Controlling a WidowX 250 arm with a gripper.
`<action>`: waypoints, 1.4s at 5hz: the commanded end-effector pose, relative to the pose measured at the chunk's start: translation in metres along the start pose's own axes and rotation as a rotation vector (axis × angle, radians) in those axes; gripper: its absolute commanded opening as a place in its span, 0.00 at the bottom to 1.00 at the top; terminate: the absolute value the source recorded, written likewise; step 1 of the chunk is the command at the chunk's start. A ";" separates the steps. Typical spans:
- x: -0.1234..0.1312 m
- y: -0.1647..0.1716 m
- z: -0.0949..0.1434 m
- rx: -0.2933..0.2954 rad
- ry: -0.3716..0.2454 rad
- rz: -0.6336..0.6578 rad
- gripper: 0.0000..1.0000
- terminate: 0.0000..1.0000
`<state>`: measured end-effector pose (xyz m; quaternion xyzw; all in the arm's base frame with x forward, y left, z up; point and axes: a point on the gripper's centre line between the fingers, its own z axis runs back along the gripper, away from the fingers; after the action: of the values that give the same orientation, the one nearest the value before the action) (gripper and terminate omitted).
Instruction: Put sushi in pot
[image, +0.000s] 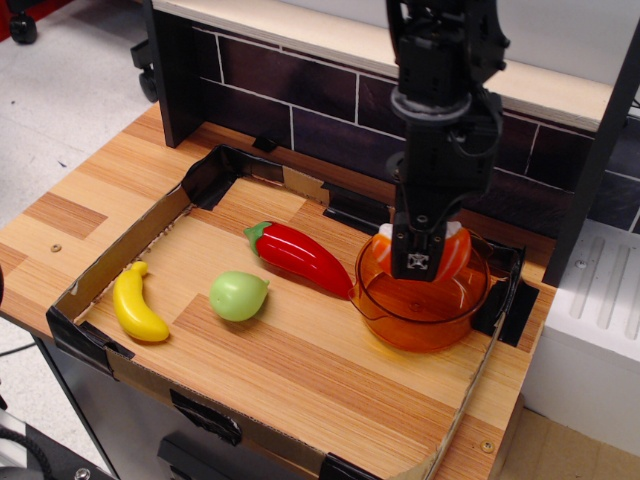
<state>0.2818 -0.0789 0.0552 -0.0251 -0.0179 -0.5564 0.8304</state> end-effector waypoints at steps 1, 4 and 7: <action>0.000 0.015 0.000 0.025 -0.001 0.024 0.00 0.00; -0.002 0.016 0.015 0.058 -0.009 0.066 1.00 0.00; -0.012 0.014 0.079 0.079 -0.166 0.048 1.00 0.00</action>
<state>0.2837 -0.0653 0.1130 -0.0515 -0.0770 -0.5282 0.8441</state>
